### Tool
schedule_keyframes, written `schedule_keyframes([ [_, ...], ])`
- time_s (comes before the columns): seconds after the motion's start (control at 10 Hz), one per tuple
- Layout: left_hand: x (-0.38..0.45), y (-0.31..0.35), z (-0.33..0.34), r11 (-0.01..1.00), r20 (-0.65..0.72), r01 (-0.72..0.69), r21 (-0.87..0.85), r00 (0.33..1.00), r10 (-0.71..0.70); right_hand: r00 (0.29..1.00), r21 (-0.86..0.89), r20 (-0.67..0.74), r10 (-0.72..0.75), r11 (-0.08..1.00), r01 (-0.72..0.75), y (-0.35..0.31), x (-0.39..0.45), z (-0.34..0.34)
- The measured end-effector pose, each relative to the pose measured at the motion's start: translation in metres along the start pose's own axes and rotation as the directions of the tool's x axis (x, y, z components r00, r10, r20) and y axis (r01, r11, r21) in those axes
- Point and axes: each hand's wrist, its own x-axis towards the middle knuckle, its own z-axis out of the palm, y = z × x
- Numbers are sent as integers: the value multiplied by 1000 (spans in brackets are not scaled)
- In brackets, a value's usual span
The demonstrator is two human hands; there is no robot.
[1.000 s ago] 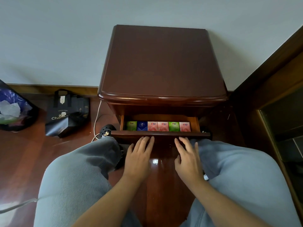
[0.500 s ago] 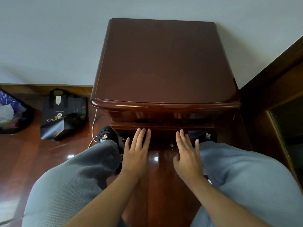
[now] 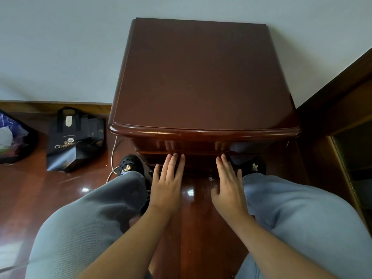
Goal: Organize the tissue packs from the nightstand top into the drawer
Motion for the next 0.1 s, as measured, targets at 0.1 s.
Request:
schedule_keyframes([
  [0.1,-13,5,-18,998,82,51,-26,995,-49,995,141,-91,33,990,-20,-6,-18,-12],
])
